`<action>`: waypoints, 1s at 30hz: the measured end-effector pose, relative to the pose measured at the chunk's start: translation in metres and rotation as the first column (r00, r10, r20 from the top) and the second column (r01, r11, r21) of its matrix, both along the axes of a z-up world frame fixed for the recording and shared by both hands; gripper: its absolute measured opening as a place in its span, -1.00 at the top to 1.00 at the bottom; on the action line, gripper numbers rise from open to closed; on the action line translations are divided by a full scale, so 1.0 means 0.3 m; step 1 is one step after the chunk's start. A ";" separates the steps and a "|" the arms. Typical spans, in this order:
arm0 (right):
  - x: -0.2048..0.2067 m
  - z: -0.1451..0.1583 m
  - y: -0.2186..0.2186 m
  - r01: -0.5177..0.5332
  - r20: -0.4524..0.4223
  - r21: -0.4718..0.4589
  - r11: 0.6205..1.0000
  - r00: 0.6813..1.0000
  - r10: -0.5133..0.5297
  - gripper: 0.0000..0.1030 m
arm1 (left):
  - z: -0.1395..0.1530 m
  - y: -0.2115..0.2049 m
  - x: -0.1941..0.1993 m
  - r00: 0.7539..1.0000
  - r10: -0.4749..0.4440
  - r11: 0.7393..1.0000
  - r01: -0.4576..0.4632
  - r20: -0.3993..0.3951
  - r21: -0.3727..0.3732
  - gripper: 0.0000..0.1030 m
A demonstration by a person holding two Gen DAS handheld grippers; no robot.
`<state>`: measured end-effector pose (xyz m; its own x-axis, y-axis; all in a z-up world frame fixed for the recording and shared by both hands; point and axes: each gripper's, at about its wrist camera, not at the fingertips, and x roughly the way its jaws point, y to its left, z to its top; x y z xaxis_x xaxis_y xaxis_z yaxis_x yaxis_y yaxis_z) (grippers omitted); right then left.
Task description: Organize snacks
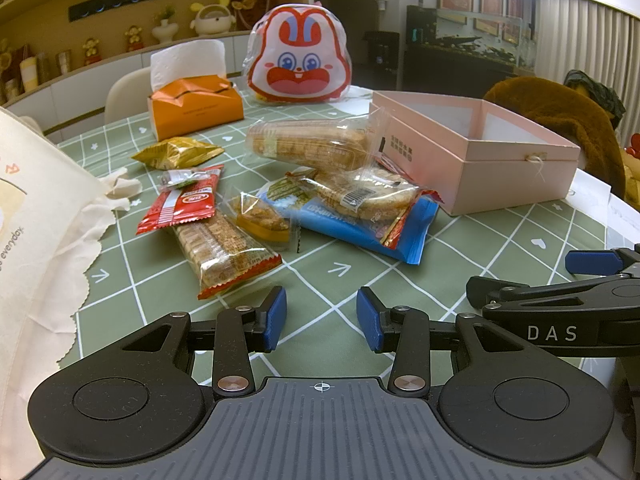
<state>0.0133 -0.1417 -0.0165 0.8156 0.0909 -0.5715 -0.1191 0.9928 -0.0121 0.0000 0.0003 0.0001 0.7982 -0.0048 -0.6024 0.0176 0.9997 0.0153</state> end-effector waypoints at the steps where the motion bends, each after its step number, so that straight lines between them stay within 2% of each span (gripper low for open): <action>1: 0.000 0.000 0.000 0.000 0.000 0.000 1.000 1.000 0.000 -1.00 | 0.000 0.000 0.000 1.000 0.000 1.000 0.000 0.000 0.000 0.13; 20: 0.001 0.001 0.001 -0.003 -0.006 -0.001 1.000 1.000 0.003 -1.00 | 0.000 0.001 0.000 1.000 0.000 1.000 0.000 0.000 -0.004 0.13; 24: 0.046 0.040 -0.002 -0.054 -0.136 -0.017 0.998 0.989 0.051 -1.00 | 0.023 0.023 0.022 0.999 -0.001 0.999 -0.001 -0.037 -0.049 0.14; 26: 0.051 0.041 -0.002 -0.057 -0.182 -0.023 0.998 0.982 0.052 -1.00 | 0.052 0.060 0.053 0.996 0.012 0.993 -0.022 -0.086 -0.113 0.15; 28: 0.070 0.054 0.006 -0.044 -0.235 -0.031 0.999 0.971 0.036 -1.00 | 0.114 0.113 0.092 0.994 0.023 0.982 -0.043 -0.110 -0.183 0.16; 30: 0.081 0.064 0.009 -0.023 -0.272 -0.035 0.999 0.962 0.012 -1.00 | 0.179 0.160 0.134 0.993 0.044 0.976 -0.067 -0.114 -0.206 0.17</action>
